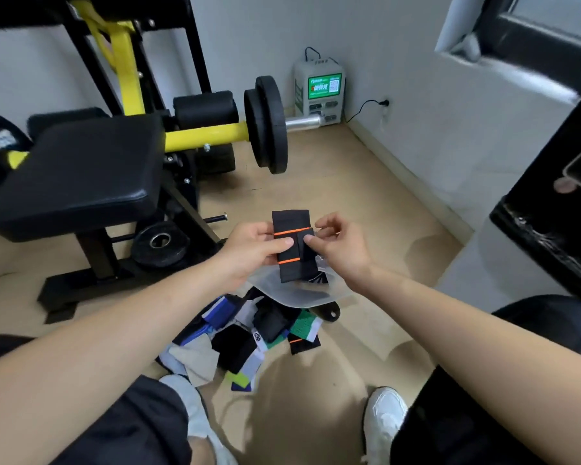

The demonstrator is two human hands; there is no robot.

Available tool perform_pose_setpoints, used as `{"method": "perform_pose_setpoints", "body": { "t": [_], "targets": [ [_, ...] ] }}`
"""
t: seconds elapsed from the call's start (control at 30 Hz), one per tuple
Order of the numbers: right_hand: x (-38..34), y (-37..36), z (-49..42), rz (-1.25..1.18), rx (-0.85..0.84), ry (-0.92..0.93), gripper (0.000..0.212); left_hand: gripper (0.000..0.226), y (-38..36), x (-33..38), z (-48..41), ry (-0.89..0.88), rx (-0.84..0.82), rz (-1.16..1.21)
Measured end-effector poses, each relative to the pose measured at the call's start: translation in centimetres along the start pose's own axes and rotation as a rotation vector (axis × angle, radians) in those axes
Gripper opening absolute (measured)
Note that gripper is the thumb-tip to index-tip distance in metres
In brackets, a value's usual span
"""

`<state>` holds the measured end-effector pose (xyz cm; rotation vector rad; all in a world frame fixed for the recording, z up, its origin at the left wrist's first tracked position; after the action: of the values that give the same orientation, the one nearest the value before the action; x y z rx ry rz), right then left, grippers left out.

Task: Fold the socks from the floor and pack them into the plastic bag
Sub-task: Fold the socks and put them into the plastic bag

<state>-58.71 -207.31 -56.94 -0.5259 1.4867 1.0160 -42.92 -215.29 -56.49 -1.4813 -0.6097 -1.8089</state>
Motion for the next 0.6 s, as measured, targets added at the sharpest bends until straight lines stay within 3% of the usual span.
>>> {"method": "perform_pose_setpoints", "body": {
  "t": [0.1,0.2,0.3,0.5,0.6],
  "targets": [
    [-1.6,-1.2,0.6,-0.094,-0.124,0.064,0.021,0.03,0.5,0.5,1.1,-0.054,0.066,0.063],
    [-2.8,-2.1,1.9,-0.132,-0.272,0.104,0.048,0.031,0.6,1.6,2.0,-0.083,0.074,0.043],
    [-3.1,-2.2,2.7,-0.145,-0.292,0.148,0.059,0.032,0.1,2.1,2.5,-0.102,0.018,0.05],
    [-2.7,-1.8,4.2,-0.227,-0.23,0.156,0.046,0.022,-0.1,3.4,3.9,-0.26,0.118,-0.135],
    [-1.7,-1.8,4.8,-0.271,-0.24,0.13,0.041,0.04,0.2,3.3,3.7,-0.325,0.192,-0.247]
  ]
}}
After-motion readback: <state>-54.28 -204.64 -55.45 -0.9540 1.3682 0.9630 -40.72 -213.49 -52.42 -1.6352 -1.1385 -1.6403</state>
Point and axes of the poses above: each hand's wrist, its own z-axis away from the middle knuckle, its own y-axis out of the back of the hand, x = y × z, the point moved 7 cm from there along -z, towards the middle knuckle, and after that the axes turned 7 degrees about z, right-handed, at the moved point
